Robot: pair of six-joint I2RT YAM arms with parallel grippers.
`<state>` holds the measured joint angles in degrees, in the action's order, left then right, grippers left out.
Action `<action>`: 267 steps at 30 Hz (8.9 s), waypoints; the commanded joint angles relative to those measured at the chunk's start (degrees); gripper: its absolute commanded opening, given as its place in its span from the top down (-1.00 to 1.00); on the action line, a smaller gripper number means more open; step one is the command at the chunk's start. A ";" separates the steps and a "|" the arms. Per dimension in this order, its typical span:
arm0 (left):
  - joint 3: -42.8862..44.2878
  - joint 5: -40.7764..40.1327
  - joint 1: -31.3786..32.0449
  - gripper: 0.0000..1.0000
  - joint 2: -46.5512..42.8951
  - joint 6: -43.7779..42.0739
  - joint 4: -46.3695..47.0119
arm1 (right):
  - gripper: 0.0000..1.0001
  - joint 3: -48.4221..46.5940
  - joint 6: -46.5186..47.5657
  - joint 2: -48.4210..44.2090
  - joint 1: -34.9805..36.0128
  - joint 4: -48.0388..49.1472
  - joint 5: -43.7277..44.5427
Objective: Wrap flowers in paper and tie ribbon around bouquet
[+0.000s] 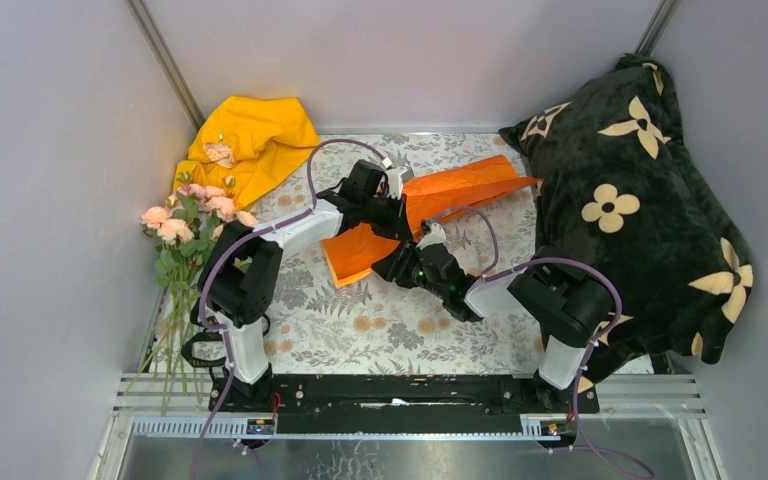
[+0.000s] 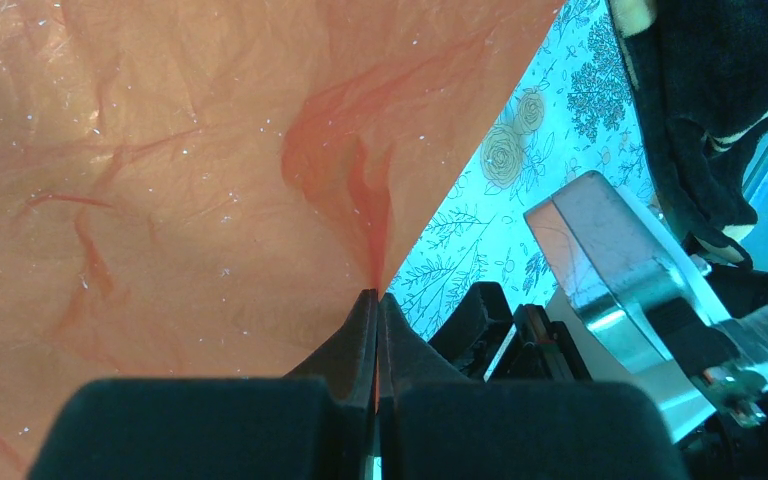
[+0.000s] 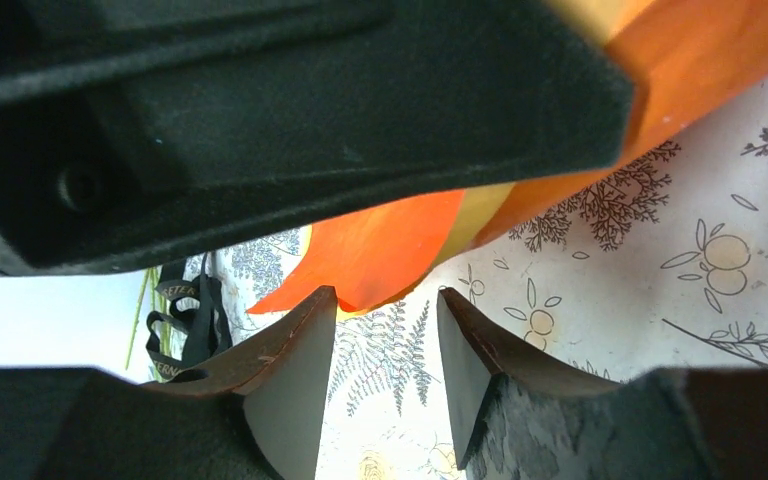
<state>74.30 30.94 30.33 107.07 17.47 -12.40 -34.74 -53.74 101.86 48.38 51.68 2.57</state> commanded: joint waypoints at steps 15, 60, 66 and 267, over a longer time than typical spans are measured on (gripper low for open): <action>0.55 1.23 -0.27 1.00 -1.97 0.97 2.29 | 0.00 2.75 7.48 -9.13 0.92 -3.72 2.37; -2.59 2.62 -0.27 1.00 -3.32 5.19 4.61 | 0.07 -0.38 -0.05 -5.13 0.79 -4.60 20.84; -0.69 -4.31 -0.29 1.00 -4.99 -2.05 2.36 | -0.06 3.91 0.88 -11.11 -0.12 -8.62 19.89; 24.83 3.29 -30.96 1.00 10.77 -20.55 -20.22 | 1.00 -10.67 24.42 -32.84 -28.11 -77.98 -10.10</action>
<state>96.77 43.18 -3.44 114.04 4.32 -29.61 -46.70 -31.77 72.16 20.45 -19.03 -8.56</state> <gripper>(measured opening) 0.006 0.011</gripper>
